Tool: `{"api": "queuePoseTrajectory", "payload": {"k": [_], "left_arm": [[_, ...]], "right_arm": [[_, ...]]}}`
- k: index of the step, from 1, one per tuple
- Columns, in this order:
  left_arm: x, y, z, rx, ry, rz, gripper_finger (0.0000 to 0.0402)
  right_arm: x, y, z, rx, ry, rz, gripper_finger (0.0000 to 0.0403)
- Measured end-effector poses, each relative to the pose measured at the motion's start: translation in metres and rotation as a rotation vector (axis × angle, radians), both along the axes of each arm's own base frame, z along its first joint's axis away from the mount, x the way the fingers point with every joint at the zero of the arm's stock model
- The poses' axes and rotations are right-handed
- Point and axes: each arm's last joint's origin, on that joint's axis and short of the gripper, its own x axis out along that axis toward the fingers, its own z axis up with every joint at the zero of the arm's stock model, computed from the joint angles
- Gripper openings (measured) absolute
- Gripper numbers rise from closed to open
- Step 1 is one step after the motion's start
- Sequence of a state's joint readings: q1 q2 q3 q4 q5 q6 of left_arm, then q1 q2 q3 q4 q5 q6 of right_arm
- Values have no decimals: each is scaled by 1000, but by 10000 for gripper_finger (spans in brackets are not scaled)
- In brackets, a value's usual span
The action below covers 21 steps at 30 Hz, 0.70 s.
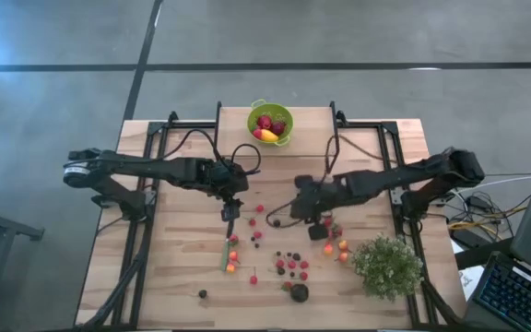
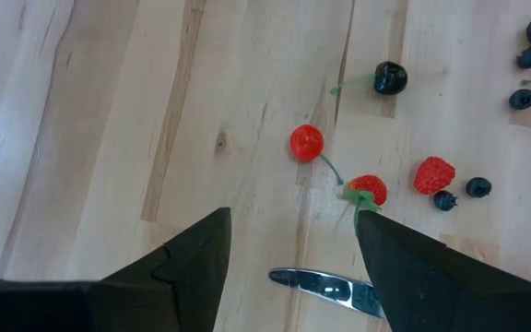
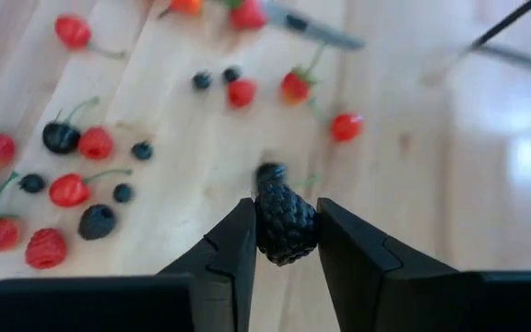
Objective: Pick & Place Fruit
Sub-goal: Put the blackberry into the green colander on the shelf
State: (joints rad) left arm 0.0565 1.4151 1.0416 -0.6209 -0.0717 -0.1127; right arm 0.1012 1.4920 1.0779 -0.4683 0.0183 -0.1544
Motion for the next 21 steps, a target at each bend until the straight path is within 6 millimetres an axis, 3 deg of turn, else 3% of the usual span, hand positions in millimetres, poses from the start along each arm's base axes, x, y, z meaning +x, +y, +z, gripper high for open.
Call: {"api": "queuePoseTrajectory", "payload": {"k": [7, 13, 21], "left_arm": [[0, 0, 0, 0, 0, 0, 241], [0, 0, 0, 0, 0, 0, 241], [0, 0, 0, 0, 0, 0, 241]], "right_arm": [[-11, -26, 39, -21, -138, -54, 92], [-9, -49, 60, -84, -204, -72, 96], [1, -94, 78, -132, -238, -182, 97]]}}
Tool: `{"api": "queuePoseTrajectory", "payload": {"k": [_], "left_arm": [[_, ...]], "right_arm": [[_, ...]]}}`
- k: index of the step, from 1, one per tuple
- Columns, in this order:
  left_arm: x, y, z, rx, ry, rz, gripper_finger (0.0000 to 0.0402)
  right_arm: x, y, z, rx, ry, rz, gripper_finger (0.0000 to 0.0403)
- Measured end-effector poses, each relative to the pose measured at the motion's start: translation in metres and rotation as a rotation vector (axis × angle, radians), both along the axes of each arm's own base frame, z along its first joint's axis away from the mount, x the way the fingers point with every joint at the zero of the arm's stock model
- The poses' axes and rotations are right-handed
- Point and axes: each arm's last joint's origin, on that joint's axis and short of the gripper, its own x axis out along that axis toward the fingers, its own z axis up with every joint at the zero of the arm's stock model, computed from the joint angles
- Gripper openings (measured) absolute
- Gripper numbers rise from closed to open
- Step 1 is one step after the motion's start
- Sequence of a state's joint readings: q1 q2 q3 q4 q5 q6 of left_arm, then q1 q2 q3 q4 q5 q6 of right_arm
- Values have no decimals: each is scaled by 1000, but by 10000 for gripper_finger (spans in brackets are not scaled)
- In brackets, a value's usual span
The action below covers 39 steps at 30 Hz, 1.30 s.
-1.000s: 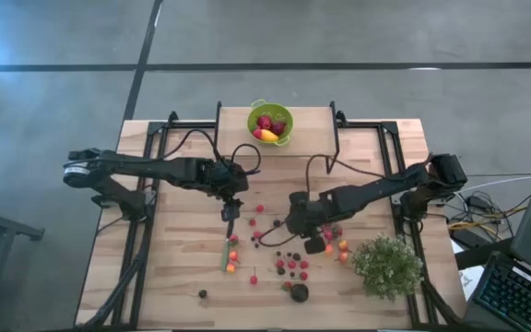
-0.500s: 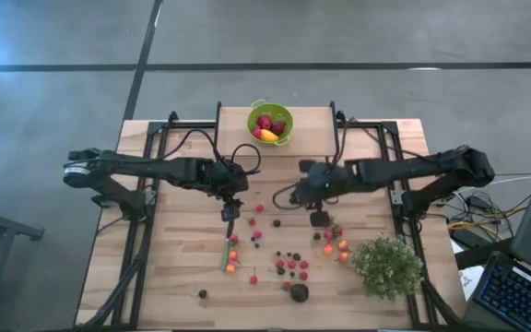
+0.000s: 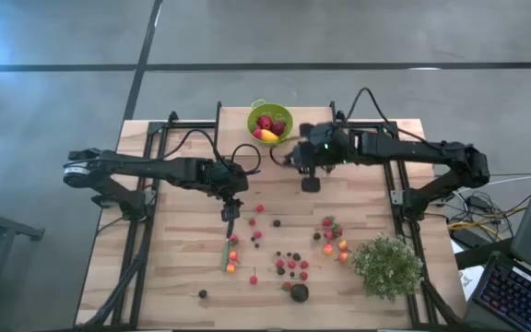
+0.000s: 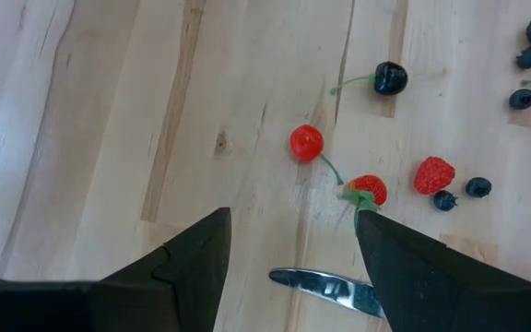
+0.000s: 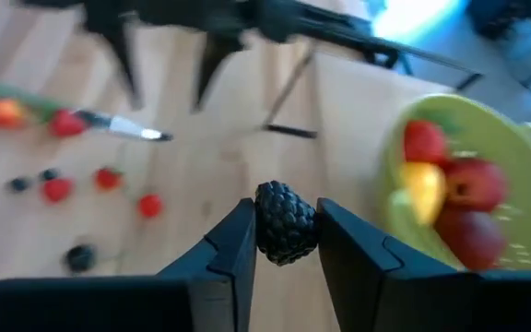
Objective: Pick & Place Fruit
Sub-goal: Put the blackberry into the green colander on the shelf, then put the strawberry into the green colander on the shelf
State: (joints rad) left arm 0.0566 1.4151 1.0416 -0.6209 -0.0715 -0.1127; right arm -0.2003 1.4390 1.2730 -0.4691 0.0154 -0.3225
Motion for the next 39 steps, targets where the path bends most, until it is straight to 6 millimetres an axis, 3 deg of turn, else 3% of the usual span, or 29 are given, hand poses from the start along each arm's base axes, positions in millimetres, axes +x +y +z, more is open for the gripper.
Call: {"api": "queuePoseTrajectory", "payload": {"k": [9, 15, 21, 28, 36, 39], "left_arm": [[0, 0, 0, 0, -3, 0, 241], [0, 0, 0, 0, -3, 0, 241], [0, 0, 0, 0, -3, -1, 241], [0, 0, 0, 0, -4, 0, 241], [1, 0, 0, 1, -9, 0, 241], [1, 0, 0, 1, -9, 0, 241]], "right_arm": [[13, -53, 14, 0, 6, -113, 94], [23, -77, 23, 15, 15, -156, 101], [35, -97, 11, 45, 87, -185, 97], [39, -111, 2, 79, 147, -230, 113], [39, -112, 7, 79, 133, -240, 163], [35, -110, 17, 84, 98, -252, 178]]}}
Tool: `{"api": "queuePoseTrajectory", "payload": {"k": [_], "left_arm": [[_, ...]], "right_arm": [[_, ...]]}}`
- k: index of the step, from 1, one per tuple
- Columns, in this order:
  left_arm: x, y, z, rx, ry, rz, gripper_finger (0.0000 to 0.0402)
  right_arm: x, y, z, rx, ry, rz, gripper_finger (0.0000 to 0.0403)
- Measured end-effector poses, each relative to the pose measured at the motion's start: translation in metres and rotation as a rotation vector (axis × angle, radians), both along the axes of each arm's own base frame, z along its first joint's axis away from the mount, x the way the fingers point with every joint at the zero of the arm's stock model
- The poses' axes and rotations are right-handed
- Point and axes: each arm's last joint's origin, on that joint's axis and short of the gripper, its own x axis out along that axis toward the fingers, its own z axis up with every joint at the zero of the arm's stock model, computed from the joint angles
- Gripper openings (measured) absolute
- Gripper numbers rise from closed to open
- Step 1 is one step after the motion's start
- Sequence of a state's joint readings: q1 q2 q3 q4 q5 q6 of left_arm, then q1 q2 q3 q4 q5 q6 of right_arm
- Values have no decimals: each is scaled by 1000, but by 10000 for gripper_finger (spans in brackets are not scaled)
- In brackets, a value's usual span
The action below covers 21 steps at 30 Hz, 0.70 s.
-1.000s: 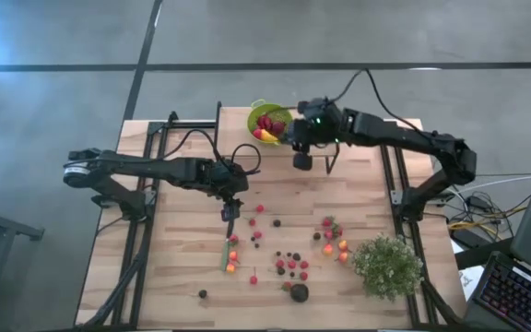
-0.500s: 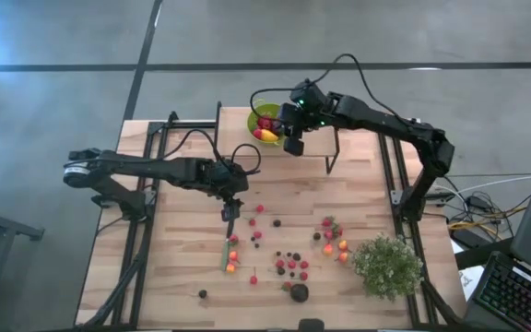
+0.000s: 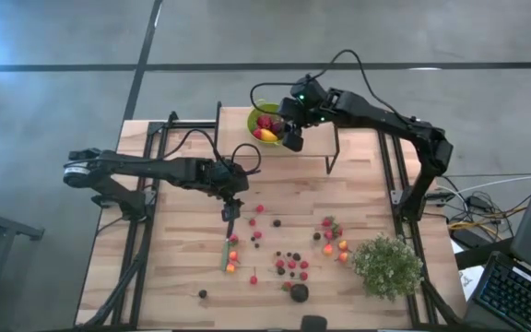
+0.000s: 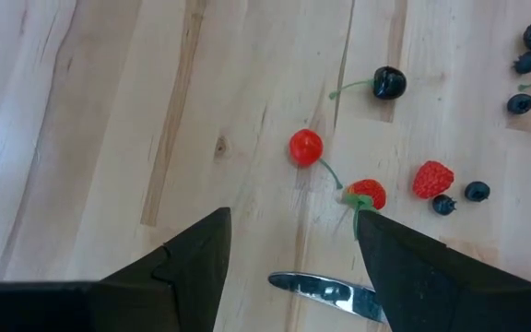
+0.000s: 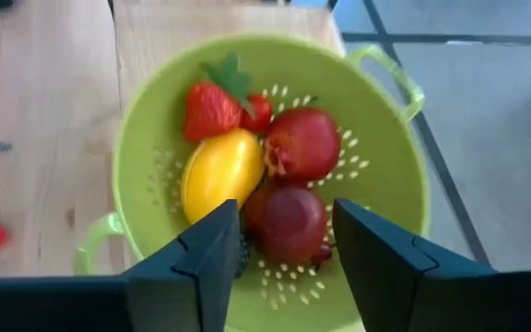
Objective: Pick & Place Fruit
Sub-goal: Put the strawberry into the green colander on the shelf
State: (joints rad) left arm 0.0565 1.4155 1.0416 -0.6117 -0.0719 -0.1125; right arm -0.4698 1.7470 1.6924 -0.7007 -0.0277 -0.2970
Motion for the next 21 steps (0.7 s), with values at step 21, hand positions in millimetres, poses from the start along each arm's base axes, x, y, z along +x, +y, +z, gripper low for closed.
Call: {"api": "queuePoseTrajectory", "payload": {"k": [21], "left_arm": [[0, 0, 0, 0, 0, 0, 241]], "right_arm": [[-12, 93, 66, 146, 77, 111, 149]]}}
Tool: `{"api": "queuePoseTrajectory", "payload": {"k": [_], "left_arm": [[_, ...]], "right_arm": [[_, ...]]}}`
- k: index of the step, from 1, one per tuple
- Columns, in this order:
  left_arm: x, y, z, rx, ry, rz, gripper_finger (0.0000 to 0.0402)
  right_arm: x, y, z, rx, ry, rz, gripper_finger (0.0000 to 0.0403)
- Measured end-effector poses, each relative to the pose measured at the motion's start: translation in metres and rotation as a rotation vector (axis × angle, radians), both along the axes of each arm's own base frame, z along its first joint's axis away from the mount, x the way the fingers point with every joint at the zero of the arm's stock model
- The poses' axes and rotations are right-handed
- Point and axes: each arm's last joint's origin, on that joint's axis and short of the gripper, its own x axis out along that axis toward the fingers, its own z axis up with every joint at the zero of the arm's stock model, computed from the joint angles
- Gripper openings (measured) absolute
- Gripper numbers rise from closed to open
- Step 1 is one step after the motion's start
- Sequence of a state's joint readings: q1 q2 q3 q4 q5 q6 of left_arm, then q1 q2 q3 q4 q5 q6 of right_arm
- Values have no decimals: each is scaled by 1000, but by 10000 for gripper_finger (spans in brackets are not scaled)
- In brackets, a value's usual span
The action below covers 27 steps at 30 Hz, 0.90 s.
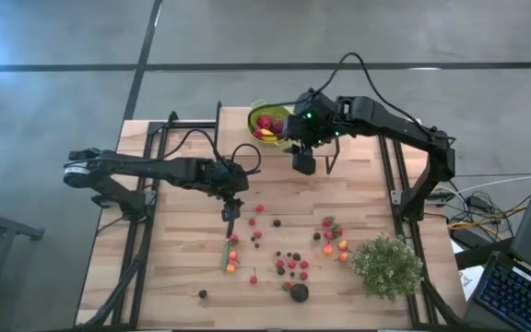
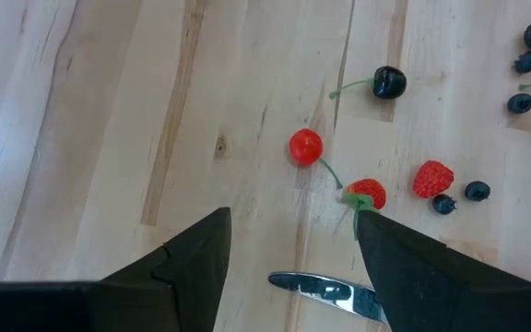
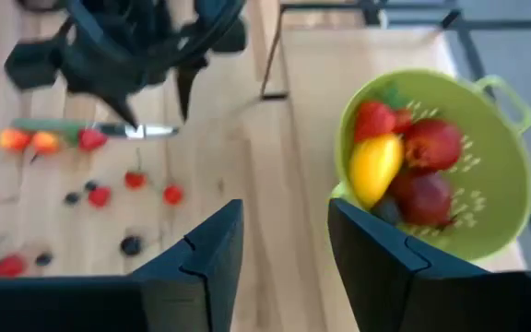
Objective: Pick & Place Fruit
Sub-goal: Put the strawberry into the green colander on the shelf
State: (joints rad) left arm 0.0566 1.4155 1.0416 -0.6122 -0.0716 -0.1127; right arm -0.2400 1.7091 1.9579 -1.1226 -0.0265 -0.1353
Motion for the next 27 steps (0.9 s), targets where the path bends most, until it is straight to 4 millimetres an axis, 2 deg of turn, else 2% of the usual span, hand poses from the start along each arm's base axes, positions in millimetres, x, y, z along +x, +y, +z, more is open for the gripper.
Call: {"api": "queuePoseTrajectory", "payload": {"k": [5, 10, 14, 18, 27], "left_arm": [[0, 0, 0, -1, -2, 2, 241], [-6, 0, 3, -28, 20, 38, 241], [-13, -5, 11, -25, -72, 38, 241], [-28, -10, 25, -14, -214, 5, 241], [-72, -12, 40, -6, -454, -5, 241]], "right_arm": [[-6, 17, -4, 39, 78, 15, 128], [-7, 28, -18, 63, 138, 28, 104], [-9, 34, -30, 73, 139, 30, 83], [-16, 42, -44, 95, 178, 25, 66], [-35, 57, -68, 93, 61, 51, 40]]}}
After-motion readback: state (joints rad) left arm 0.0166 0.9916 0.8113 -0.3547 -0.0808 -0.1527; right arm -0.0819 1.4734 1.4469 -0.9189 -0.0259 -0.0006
